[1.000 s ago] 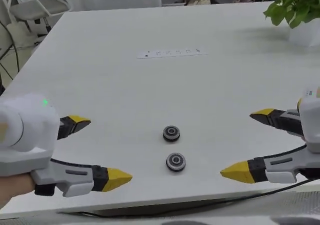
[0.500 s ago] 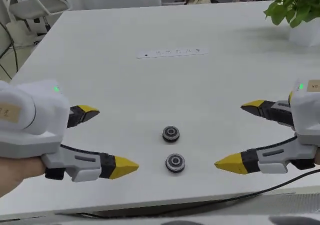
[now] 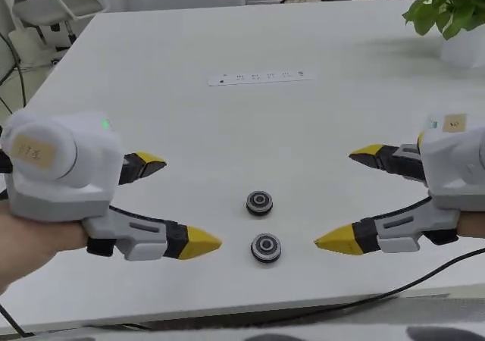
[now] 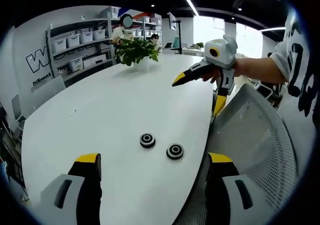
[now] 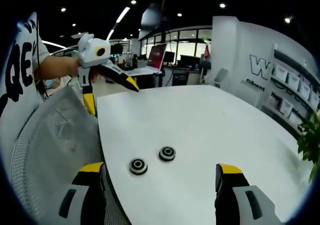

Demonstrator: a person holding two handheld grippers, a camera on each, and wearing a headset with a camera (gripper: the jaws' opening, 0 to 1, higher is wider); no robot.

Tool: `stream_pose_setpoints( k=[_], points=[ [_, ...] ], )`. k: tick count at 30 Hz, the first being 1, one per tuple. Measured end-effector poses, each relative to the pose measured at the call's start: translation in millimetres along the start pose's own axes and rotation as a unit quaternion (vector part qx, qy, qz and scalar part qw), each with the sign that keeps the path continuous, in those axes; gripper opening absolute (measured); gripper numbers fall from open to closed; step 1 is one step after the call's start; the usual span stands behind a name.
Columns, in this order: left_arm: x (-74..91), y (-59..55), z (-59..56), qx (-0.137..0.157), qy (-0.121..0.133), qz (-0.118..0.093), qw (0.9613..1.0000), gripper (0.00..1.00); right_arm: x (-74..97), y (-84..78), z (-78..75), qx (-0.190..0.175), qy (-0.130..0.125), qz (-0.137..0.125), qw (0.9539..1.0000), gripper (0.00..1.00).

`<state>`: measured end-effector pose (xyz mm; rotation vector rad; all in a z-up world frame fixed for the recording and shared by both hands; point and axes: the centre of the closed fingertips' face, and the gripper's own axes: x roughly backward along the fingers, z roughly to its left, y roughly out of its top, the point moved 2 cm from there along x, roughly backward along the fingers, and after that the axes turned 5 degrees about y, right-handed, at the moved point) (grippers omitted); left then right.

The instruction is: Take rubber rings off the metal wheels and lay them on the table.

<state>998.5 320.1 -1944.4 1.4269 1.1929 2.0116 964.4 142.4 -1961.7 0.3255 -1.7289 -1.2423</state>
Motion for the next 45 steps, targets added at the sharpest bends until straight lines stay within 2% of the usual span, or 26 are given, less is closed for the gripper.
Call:
stream_pose_setpoints(
  k=[8, 13, 25, 29, 36, 45],
  points=[
    [-13.5, 3.5, -3.1, -0.002, -0.022, -0.003, 0.9997, 0.83, -9.8, -1.0, -3.7, 0.004, 0.012, -0.003, 0.9999, 0.89],
    [-20.5, 4.7, -4.5, -0.014, -0.03, -0.007, 0.9994, 0.8, -16.3, -5.0, -6.3, -0.003, 0.018, -0.006, 0.9998, 0.87],
    [-44.0, -1.4, -13.6, -0.035, -0.06, 0.005, 0.9976, 0.78, -32.9, -19.5, -6.1, -0.003, 0.036, 0.008, 0.9993, 0.83],
    [-50.6, -2.9, -15.8, -0.048, -0.064, 0.004, 0.9968, 0.72, -38.5, -21.4, -6.3, -0.004, 0.041, 0.007, 0.9991, 0.81],
    [-63.6, -12.4, -17.0, -0.055, -0.074, 0.019, 0.9956, 0.71, -48.5, -27.9, -1.6, 0.002, 0.058, 0.016, 0.9982, 0.78],
    [-85.1, -12.3, -23.7, -0.061, -0.091, 0.025, 0.9937, 0.68, -61.9, -39.3, 2.0, 0.0, 0.081, 0.02, 0.9965, 0.68]
  ],
)
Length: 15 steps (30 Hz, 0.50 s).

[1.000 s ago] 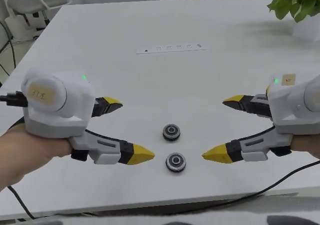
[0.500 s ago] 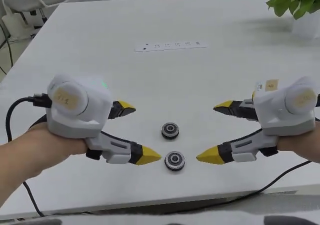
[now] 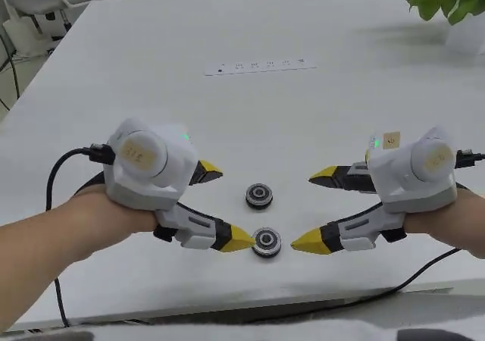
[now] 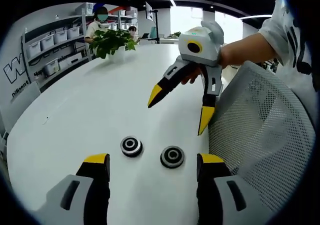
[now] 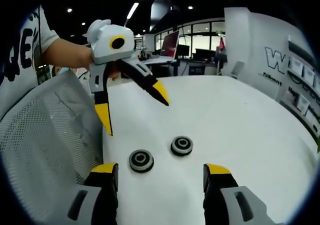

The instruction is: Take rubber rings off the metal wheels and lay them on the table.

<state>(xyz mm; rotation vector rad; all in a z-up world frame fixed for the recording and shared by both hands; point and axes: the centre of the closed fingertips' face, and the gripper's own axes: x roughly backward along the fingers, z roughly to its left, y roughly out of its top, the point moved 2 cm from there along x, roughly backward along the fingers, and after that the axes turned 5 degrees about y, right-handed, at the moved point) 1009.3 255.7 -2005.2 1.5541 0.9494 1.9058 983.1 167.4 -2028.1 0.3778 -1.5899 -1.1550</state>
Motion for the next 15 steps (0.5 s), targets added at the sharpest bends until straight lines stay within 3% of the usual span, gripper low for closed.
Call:
stream_pose_setpoints(
  k=[4, 15],
  points=[
    [-8.2, 2.3, -4.9, -0.004, -0.012, -0.004, 0.9999, 0.65, -6.9, -4.5, 2.4, 0.004, 0.007, 0.005, 1.0, 0.66],
    [-25.1, -5.8, -20.6, -0.006, -0.05, 0.006, 0.9987, 0.5, -12.7, -10.6, 4.3, 0.0, 0.019, 0.003, 0.9998, 0.62]
  ],
)
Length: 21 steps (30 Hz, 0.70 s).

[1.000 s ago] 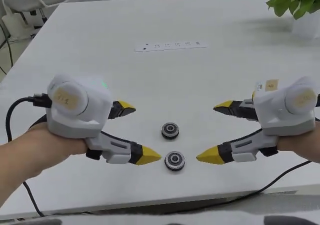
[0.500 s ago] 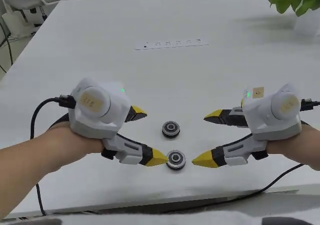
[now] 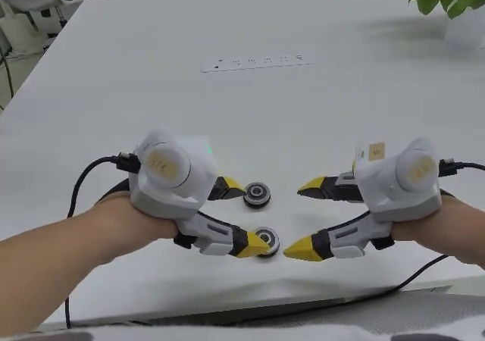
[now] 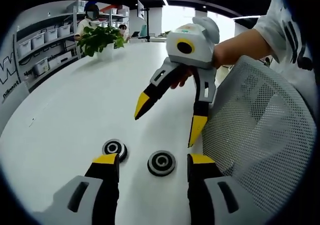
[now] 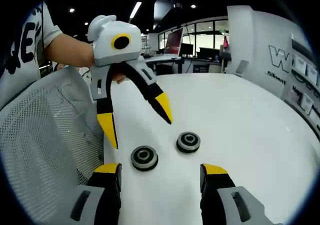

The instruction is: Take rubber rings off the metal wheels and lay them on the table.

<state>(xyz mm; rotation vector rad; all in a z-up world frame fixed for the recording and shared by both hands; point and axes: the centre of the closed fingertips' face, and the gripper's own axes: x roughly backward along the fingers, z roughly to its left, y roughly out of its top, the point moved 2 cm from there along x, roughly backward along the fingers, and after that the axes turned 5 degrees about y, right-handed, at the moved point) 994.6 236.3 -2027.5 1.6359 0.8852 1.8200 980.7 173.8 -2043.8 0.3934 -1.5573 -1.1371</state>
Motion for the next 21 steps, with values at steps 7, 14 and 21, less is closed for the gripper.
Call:
stream_pose_setpoints(
  k=[7, 14, 21],
  points=[
    [-12.0, -3.7, -8.8, -0.002, -0.017, 0.006, 0.9998, 0.38, -2.7, -1.6, 1.1, -0.003, 0.004, -0.001, 1.0, 0.62],
    [-17.1, -7.5, -15.9, -0.003, -0.033, 0.012, 0.9994, 0.27, -5.4, -5.6, 4.3, -0.005, 0.01, 0.004, 0.9999, 0.62],
    [-20.1, -12.5, -17.6, 0.004, -0.035, 0.019, 0.9992, 0.22, -6.3, -9.8, 4.4, -0.01, 0.012, 0.006, 0.9999, 0.62]
  ],
)
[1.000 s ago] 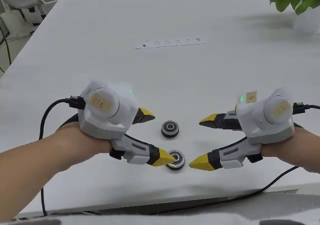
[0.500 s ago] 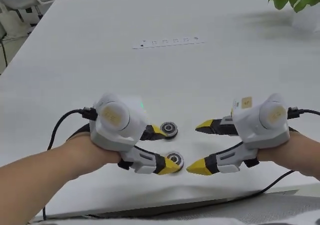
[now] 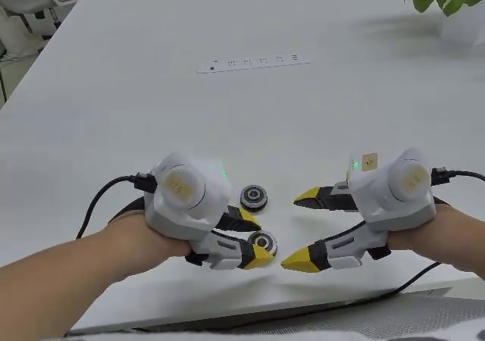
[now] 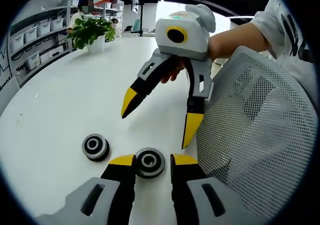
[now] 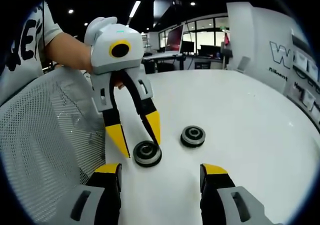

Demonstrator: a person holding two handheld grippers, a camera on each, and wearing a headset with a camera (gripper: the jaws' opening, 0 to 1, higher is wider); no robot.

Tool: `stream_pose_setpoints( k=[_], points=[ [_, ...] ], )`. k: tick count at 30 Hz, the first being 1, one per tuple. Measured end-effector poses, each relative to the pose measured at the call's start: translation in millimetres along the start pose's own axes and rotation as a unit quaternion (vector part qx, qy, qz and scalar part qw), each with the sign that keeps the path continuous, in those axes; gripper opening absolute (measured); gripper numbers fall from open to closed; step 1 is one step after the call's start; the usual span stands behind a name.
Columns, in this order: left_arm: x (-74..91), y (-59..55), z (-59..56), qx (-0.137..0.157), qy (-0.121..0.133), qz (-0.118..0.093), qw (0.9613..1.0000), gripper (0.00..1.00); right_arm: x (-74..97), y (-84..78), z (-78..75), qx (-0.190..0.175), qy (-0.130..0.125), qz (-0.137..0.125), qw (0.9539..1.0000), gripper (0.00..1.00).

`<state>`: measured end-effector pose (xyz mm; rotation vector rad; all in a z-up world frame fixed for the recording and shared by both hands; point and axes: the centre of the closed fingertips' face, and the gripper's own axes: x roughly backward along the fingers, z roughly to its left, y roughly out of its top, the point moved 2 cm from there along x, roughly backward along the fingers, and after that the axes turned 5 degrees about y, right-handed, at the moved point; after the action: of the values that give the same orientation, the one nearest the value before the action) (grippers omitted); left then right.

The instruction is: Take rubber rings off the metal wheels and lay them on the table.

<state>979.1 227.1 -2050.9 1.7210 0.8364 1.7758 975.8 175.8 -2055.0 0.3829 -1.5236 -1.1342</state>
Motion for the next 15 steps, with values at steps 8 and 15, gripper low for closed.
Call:
stream_pose_setpoints(
  k=[8, 15],
  points=[
    [-1.1, -2.9, -1.2, 0.015, 0.005, -0.008, 0.9998, 0.15, -3.0, -4.1, 1.6, -0.003, 0.003, 0.005, 1.0, 0.62],
    [-1.2, -3.6, -0.7, 0.008, 0.011, -0.018, 0.9997, 0.13, -5.2, -2.9, 2.8, -0.001, 0.005, 0.005, 1.0, 0.62]
  ],
)
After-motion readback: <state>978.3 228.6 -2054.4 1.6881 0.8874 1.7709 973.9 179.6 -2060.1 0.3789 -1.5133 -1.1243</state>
